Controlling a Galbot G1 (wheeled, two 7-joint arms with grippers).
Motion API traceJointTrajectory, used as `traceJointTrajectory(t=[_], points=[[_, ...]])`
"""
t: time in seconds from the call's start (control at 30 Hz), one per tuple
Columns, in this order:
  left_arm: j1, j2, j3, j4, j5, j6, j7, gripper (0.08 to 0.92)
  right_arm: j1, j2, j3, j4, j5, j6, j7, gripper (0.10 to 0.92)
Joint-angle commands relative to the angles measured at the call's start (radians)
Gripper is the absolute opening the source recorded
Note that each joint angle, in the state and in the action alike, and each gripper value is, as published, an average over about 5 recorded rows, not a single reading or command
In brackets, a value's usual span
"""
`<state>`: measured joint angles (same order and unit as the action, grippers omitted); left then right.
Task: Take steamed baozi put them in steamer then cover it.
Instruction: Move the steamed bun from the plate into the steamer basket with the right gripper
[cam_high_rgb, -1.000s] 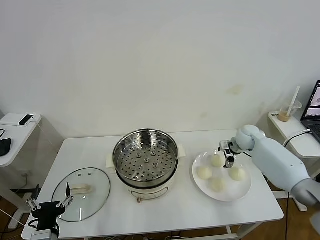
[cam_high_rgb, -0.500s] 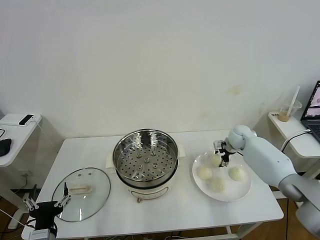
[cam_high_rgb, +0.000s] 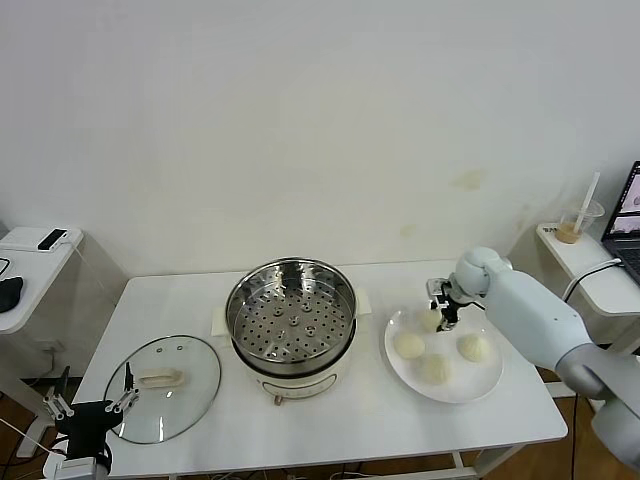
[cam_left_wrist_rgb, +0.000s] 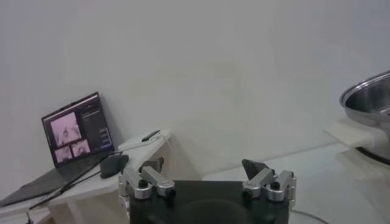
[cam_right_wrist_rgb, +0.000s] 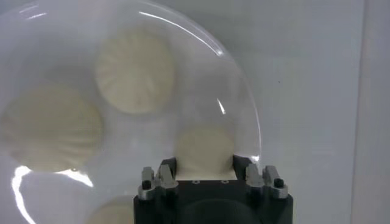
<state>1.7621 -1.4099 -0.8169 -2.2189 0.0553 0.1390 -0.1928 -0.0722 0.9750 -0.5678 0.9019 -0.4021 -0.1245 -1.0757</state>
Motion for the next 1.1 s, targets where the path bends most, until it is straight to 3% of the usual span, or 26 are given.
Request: traceJointTrajectory(t=[0.03,0.3,0.7,1.1], points=[[-0.002,0.004,0.007,0.003,-0.006,0.001,0.001,0.823,0.113,-0.158,-0.095,0.251,0.181,-0.037,-0.033,0.577],[-0.001,0.007,0.018,0.007,-0.02,0.002,0.002,0.823,0.344,-0.206,-0.223,0.357,0.372,-0.069,-0.033,0.585],[-0.001,0.021,0.015,0.034,-0.073,0.021,0.011,0.823,0.624,0.006,-0.44,0.396,0.599,-0.023,0.053,0.593],[0.0,0.034,0.026,0.05,-0.06,0.021,0.017,0.823,0.633,0.278,-0.574,0.316,0.58,0.159,0.1,0.591]])
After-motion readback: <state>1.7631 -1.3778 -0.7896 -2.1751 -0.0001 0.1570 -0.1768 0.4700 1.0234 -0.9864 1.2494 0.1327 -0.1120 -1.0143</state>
